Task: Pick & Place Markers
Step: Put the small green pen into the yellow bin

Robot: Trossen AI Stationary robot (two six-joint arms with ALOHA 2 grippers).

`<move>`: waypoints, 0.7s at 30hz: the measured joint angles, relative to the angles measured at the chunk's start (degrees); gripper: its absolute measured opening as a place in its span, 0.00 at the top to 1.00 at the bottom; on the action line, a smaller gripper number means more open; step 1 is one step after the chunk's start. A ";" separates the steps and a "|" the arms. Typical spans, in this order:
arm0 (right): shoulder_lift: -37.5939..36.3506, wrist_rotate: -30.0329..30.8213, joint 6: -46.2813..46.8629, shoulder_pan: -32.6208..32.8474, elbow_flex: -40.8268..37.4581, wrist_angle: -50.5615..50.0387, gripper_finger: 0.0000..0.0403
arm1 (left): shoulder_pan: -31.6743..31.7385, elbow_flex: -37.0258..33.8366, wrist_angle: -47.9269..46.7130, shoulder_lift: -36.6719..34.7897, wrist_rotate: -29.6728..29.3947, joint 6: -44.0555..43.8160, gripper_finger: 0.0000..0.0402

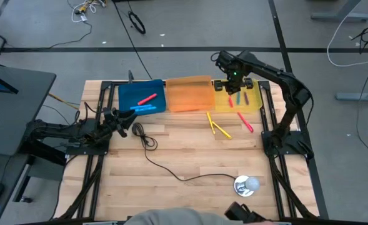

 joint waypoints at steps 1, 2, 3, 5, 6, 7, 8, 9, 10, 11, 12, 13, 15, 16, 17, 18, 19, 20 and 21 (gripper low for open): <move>0.28 0.03 -0.01 -0.30 0.31 -0.09 0.97 | 0.02 0.01 0.01 0.01 0.00 0.00 0.50; 0.55 0.14 -0.03 -0.48 0.46 -0.26 0.97 | 0.00 0.00 0.02 0.02 0.00 0.00 0.50; 0.78 0.17 -0.07 -0.53 0.48 -0.47 0.97 | 0.02 0.00 0.02 0.02 0.00 -0.02 0.50; 1.30 0.15 -0.40 -0.51 0.48 -0.61 0.97 | 0.02 0.00 0.02 0.01 0.00 -0.02 0.50; 1.55 0.15 -0.64 -0.49 0.48 -0.59 0.97 | 0.02 0.00 0.02 0.00 0.00 0.00 0.50; 1.84 0.14 -0.82 -0.42 0.48 -0.59 0.97 | 0.02 0.00 0.00 0.00 0.00 0.00 0.50; 2.27 0.15 -0.84 -0.29 0.48 -0.57 0.97 | 0.02 0.00 0.01 0.01 0.00 -0.01 0.50; 2.75 0.14 -0.85 -0.17 0.48 -0.58 0.97 | 0.02 0.00 0.02 0.00 0.00 -0.01 0.50; 3.19 0.13 -0.87 -0.12 0.44 -0.55 0.97 | 0.02 0.00 0.01 0.02 0.00 0.00 0.50; 3.52 0.13 -0.87 -0.07 0.21 -0.28 0.97 | 0.02 0.01 0.02 0.01 -0.01 -0.01 0.50; 3.69 0.11 -0.87 0.04 -0.22 0.12 0.97 | 0.01 0.00 0.02 0.00 0.00 0.00 0.50; 3.79 0.10 -0.87 0.06 -0.84 0.61 0.97 | 0.01 0.00 0.00 0.01 0.00 0.00 0.50; 3.98 -0.07 -0.88 0.06 -2.33 1.55 0.97 | 0.00 0.00 0.01 0.00 0.00 -0.02 0.50; 3.98 -0.05 -0.87 0.06 -3.06 2.21 0.97 | 0.02 0.00 0.02 0.00 0.00 0.00 0.50; 3.98 -0.07 -0.87 0.06 -3.80 2.98 0.97 | 0.01 0.00 0.00 0.00 0.00 -0.01 0.50; 3.98 -0.07 -0.86 0.06 -4.56 3.76 0.97 | 0.02 0.00 0.02 0.02 0.00 -0.02 0.50; 3.98 -0.08 -0.82 0.06 -5.33 4.38 0.97 | 0.00 0.00 0.00 0.02 0.00 0.00 0.50; 3.98 -0.14 -0.81 0.06 -6.02 4.88 0.97 | 0.01 0.00 0.01 0.01 0.00 -0.02 0.50; 3.98 -0.22 -0.83 0.06 -6.54 5.34 0.97 | 0.02 0.00 0.01 0.02 -0.02 -0.02 0.50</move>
